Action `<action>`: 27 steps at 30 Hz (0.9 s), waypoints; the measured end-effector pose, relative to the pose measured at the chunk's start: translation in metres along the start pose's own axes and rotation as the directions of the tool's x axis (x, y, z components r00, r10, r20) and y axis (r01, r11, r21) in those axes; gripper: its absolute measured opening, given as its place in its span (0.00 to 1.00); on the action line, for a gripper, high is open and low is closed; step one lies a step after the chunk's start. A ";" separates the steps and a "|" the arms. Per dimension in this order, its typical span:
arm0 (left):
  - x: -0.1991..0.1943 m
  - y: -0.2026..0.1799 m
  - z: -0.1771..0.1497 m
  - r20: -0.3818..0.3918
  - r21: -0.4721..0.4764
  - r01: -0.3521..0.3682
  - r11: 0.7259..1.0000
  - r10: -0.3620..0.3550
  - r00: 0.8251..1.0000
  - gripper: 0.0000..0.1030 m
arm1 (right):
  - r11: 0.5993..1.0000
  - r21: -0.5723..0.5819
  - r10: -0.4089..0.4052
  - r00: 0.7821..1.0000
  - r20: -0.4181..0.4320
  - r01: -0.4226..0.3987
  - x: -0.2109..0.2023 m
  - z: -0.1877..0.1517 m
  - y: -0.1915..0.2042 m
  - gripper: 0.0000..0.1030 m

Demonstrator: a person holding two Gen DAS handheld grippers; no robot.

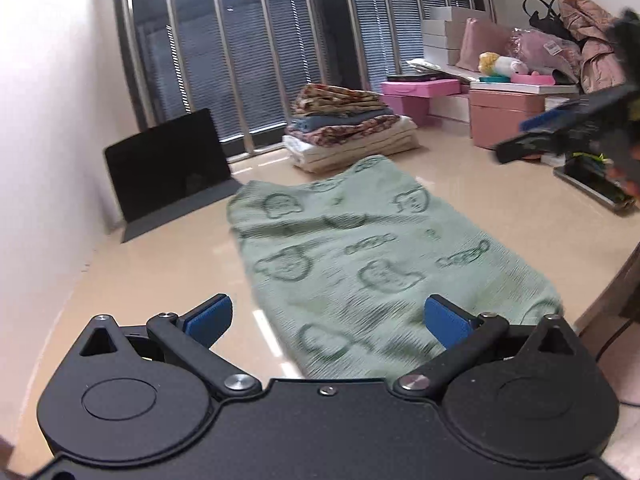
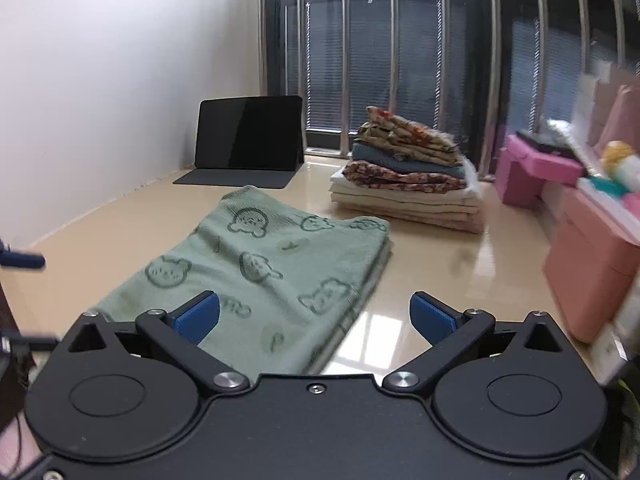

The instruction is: Fold clothes

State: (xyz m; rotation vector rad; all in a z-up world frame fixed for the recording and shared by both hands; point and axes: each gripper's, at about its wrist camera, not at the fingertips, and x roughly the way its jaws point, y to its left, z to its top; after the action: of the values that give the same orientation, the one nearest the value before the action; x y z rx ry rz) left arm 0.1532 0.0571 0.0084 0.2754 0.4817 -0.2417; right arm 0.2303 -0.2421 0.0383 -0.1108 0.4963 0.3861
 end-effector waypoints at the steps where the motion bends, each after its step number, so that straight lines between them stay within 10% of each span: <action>1: -0.004 0.003 -0.003 0.004 -0.002 -0.013 1.000 0.013 1.000 1.00 | 1.000 -0.014 -0.014 1.000 0.009 0.014 -0.008 -0.006 0.004 1.00; 13: -0.033 0.006 -0.044 -0.052 0.090 -0.032 0.995 0.037 0.998 1.00 | 0.928 -0.369 -0.049 0.999 0.023 0.054 -0.059 -0.083 0.063 1.00; 19: -0.042 -0.002 -0.061 -0.068 0.147 -0.011 0.989 0.021 0.997 1.00 | 0.780 -0.624 0.014 0.999 -0.047 -0.040 -0.062 -0.112 0.096 1.00; 27: -0.047 -0.015 -0.072 -0.065 0.176 -0.028 0.984 0.040 0.997 1.00 | 0.474 -0.878 0.084 0.996 -0.027 -0.064 -0.040 -0.147 0.152 0.99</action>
State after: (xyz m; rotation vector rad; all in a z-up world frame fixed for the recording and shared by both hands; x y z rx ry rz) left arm 0.0783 0.0738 -0.0336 0.4646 0.5241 -0.2420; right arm 0.0742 -0.1438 -0.0726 -1.1218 0.2276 0.7111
